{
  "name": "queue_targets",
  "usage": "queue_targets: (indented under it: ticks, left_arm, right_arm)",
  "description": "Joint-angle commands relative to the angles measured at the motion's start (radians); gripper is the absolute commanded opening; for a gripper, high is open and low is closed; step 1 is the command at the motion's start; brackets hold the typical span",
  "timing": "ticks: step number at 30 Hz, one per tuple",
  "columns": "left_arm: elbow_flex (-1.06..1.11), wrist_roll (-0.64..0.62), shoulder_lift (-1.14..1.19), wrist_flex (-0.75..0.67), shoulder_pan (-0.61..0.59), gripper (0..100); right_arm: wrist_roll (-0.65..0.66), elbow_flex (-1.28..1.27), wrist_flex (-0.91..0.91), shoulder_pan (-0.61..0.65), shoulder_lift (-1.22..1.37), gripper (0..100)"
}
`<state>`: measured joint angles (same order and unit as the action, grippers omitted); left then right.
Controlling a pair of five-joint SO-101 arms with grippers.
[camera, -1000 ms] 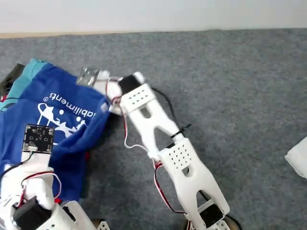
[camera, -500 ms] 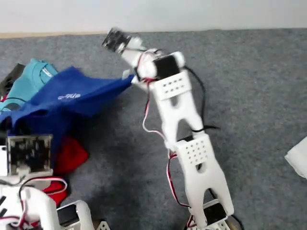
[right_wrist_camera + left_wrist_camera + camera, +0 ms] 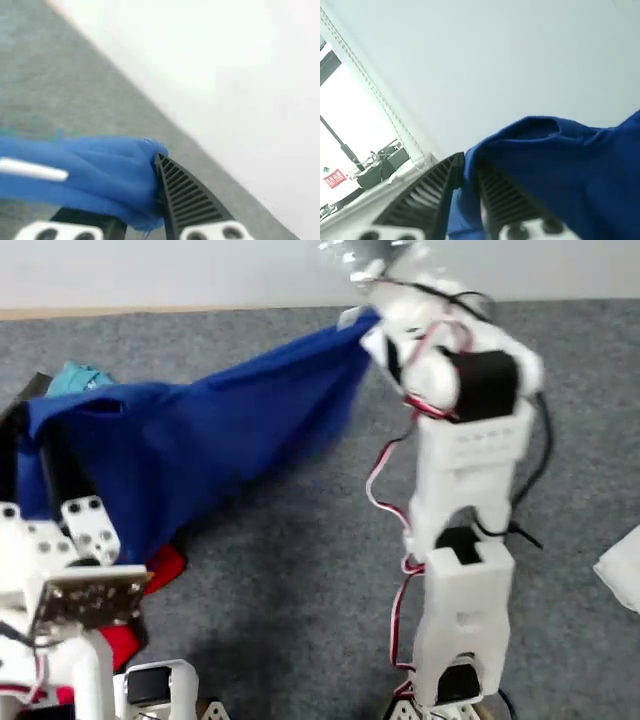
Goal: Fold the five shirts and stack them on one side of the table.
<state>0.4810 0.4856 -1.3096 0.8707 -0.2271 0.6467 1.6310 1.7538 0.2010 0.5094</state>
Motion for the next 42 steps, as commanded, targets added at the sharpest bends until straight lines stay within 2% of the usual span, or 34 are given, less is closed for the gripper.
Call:
queue_targets:
  ticks: [1,6,9,17,31,38,42]
  left_arm:
    - [-0.102,0.011,0.098,-0.064,0.035,0]
    - [-0.255,0.014,0.209,-0.061,0.103,0]
    - [-0.341,0.021,0.259,-0.061,0.152,0]
    - [-0.516,0.236,0.322,-0.068,0.299,0]
    - [-0.707,0.384,0.334,-0.069,0.301,0]
    - [-0.765,0.451,0.333,-0.068,0.301,0]
    - [-0.762,0.456,0.338,-0.061,0.301,0]
  right_arm:
    - [0.005,0.043,0.044,-0.079,-0.130,1.1]
    - [0.006,0.043,0.044,-0.153,-0.257,1.1]
    - [0.054,0.043,0.044,-0.174,-0.335,1.1]
    - [0.083,0.043,0.042,-0.308,-0.499,1.1]
    - [0.083,0.043,0.042,-0.526,-0.697,1.1]
    - [0.149,0.040,0.045,-0.542,-0.748,1.1]
    - [0.153,-0.078,0.045,-0.542,-0.773,1.1]
